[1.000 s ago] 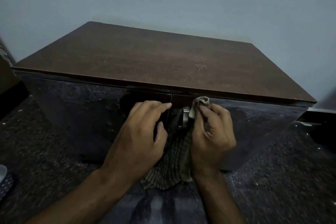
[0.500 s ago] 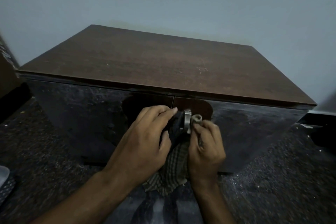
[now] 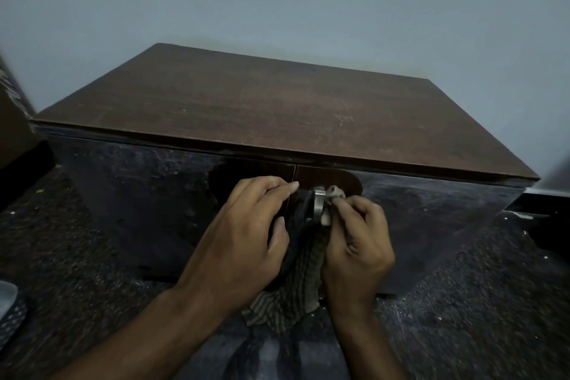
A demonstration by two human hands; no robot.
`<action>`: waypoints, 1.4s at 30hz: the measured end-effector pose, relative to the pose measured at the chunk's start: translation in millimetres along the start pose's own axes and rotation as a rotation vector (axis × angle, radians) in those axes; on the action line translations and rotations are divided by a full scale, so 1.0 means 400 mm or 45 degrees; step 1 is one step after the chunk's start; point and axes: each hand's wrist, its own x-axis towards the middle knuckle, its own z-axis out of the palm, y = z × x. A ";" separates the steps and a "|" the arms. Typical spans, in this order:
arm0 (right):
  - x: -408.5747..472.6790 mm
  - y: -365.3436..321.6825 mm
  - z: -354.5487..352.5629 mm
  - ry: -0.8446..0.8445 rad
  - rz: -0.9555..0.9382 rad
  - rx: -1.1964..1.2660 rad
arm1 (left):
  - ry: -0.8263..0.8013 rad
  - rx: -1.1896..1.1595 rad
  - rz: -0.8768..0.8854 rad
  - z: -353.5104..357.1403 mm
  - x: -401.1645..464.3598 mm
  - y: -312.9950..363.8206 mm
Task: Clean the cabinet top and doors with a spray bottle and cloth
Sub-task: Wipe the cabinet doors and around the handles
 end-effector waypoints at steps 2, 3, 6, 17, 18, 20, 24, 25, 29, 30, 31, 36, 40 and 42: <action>0.013 -0.025 0.012 -0.019 -0.064 -0.002 | -0.004 -0.001 -0.003 0.000 -0.002 -0.003; 0.012 -0.031 0.018 -0.061 -0.111 -0.024 | -0.004 0.000 -0.007 -0.001 -0.002 -0.004; 0.006 -0.024 0.015 -0.141 -0.201 -0.193 | 0.006 -0.006 -0.008 -0.001 -0.001 -0.002; -0.011 -0.031 0.019 -0.124 -0.131 -0.264 | 0.035 0.005 -0.008 -0.007 0.002 -0.003; -0.012 -0.041 0.025 -0.126 -0.142 -0.257 | 0.044 0.012 -0.004 -0.008 0.003 -0.006; -0.016 -0.058 0.041 -0.202 -0.222 -0.290 | 0.048 0.021 0.006 -0.006 0.004 -0.011; -0.019 -0.041 0.042 -0.198 -0.224 -0.285 | 0.023 0.039 0.009 -0.010 0.004 -0.008; -0.021 -0.038 0.042 -0.157 -0.200 -0.254 | 0.015 0.055 0.015 -0.013 0.003 -0.009; -0.020 -0.044 0.062 -0.138 -0.267 -0.340 | -0.057 0.136 0.036 -0.017 -0.001 -0.023; -0.025 -0.043 0.062 -0.164 -0.305 -0.406 | -0.069 0.139 0.036 -0.016 -0.001 -0.025; -0.034 -0.039 0.060 -0.185 -0.336 -0.479 | -0.074 0.138 0.032 -0.015 -0.002 -0.026; -0.018 -0.052 0.046 0.020 -0.315 -0.664 | -0.095 0.133 0.030 -0.016 -0.004 -0.018; 0.023 -0.055 0.043 0.105 -0.304 -0.598 | -0.096 0.140 0.031 -0.013 -0.008 -0.026; -0.011 -0.046 0.044 -0.008 -0.330 -0.628 | -0.097 0.138 0.021 -0.013 -0.007 -0.023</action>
